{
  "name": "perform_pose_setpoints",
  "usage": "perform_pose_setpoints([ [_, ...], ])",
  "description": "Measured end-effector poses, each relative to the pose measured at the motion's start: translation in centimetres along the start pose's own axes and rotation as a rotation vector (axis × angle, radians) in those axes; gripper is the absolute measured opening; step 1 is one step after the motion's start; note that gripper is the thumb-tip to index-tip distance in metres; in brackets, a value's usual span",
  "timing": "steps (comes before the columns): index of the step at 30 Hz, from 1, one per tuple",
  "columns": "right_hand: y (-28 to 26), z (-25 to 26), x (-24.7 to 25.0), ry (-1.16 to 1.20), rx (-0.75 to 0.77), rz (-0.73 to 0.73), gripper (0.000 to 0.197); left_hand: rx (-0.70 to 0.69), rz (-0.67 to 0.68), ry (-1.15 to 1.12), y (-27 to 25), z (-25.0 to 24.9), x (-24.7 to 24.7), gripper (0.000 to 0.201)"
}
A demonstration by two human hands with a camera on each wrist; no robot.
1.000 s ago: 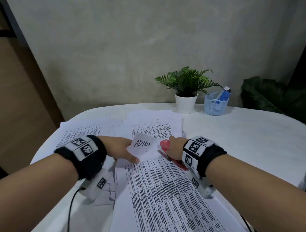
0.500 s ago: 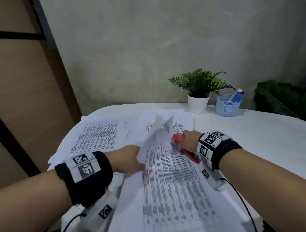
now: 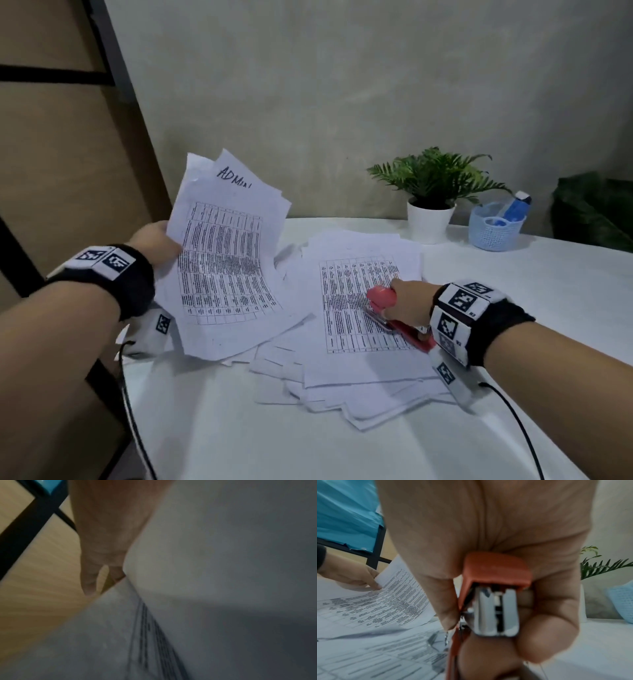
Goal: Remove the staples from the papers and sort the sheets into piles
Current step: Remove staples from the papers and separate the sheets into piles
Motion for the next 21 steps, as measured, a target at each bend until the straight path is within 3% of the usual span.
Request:
perform_pose_setpoints([
  [2,0.7,-0.1,-0.5,0.015,-0.015,0.025,0.038,0.021,-0.025,-0.045,1.1,1.4,-0.6,0.022],
  [5,1.4,-0.3,-1.0,0.017,-0.009,0.048,0.035,0.036,0.108,0.08,2.3,3.1,-2.7,0.039],
  [7,1.7,-0.5,-1.2,0.024,-0.007,0.056,0.036,0.086,0.254,0.183,2.5,4.6,-4.1,0.067],
  [9,1.9,-0.6,-1.4,0.028,-0.003,0.066,0.037,0.152,0.412,0.149,2.6,6.2,-5.2,0.103],
  [11,2.1,-0.7,-1.5,0.022,0.001,0.071,0.038,0.142,0.476,0.257,2.8,7.4,-5.5,0.129],
  [15,2.0,-0.7,-1.5,0.014,0.009,0.076,0.039,0.065,0.419,0.523,3.3,8.9,-4.8,0.125],
  [18,1.8,-0.8,-1.5,-0.001,-0.003,0.073,0.04,0.039,0.287,0.66,2.7,7.4,-3.2,0.12],
  [21,1.8,-1.0,-1.7,-0.011,-0.01,0.077,0.04,-0.142,0.142,0.762,2.1,1.7,-3.4,0.087],
])
Point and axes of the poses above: each hand's wrist, its own y-axis towards the middle knuckle, its own x-axis out of the back of the hand, z = x × y, the point moved 7 cm from there along y, towards the middle knuckle, and after that the axes turned 11 degrees about -y, right-handed, at the moved point
